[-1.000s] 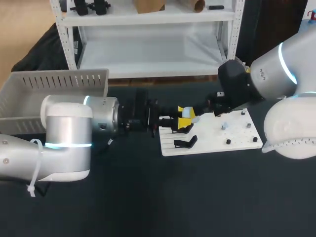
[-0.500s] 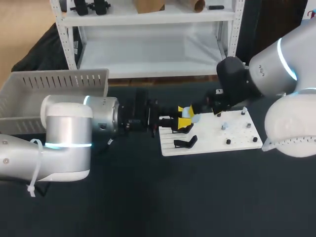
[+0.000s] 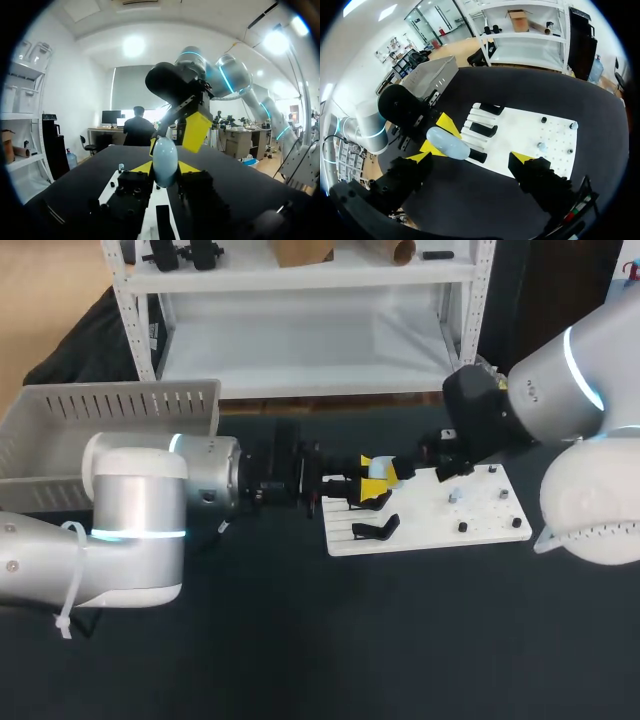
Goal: Pick up each earbud case from the left stands, insert the matching earbuds, close the lid, and place the case in the box.
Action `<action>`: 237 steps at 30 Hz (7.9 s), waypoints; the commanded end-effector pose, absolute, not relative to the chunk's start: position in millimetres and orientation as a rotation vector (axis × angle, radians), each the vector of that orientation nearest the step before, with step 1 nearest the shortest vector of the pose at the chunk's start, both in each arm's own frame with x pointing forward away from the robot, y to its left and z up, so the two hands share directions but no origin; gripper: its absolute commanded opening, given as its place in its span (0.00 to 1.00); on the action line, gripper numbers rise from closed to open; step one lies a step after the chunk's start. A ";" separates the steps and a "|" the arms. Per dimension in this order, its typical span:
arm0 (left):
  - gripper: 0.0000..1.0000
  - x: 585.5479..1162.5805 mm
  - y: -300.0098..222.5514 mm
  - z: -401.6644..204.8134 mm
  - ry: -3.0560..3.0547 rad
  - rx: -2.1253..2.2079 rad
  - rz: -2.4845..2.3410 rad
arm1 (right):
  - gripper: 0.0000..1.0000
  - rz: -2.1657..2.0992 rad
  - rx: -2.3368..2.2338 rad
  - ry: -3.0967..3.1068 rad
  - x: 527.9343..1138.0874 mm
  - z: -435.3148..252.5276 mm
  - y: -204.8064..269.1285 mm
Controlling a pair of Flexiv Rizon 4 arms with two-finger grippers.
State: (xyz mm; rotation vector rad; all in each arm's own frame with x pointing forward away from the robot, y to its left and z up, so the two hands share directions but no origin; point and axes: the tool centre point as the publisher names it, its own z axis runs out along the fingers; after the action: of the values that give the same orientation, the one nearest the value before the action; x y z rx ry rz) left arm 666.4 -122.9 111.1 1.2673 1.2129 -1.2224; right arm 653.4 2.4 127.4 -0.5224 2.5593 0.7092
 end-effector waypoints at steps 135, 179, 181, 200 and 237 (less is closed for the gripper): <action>0.00 658.4 -114.4 112.6 1.155 1.267 -1.210 | 0.34 -0.135 -0.684 2.831 781.0 26.1 -155.8; 0.00 658.4 -114.4 112.6 1.155 1.267 -1.210 | 0.00 -0.188 -0.499 2.826 700.5 125.8 -126.9; 0.00 658.4 -114.4 112.6 1.155 1.267 -1.210 | 0.00 -0.180 -0.479 2.834 689.9 137.8 -119.2; 0.00 658.4 -114.4 112.6 1.155 1.267 -1.210 | 0.00 -0.125 -0.256 2.906 593.8 204.5 -26.9; 0.00 658.4 -114.4 112.6 1.155 1.267 -1.210 | 0.00 0.021 0.361 2.980 628.4 199.7 28.8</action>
State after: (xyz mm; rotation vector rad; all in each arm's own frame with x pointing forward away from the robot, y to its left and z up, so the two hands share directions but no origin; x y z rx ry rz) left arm 659.6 -114.9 113.0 1.2709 1.1558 -1.2121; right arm 623.4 25.1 198.0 0.3588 2.9630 0.0397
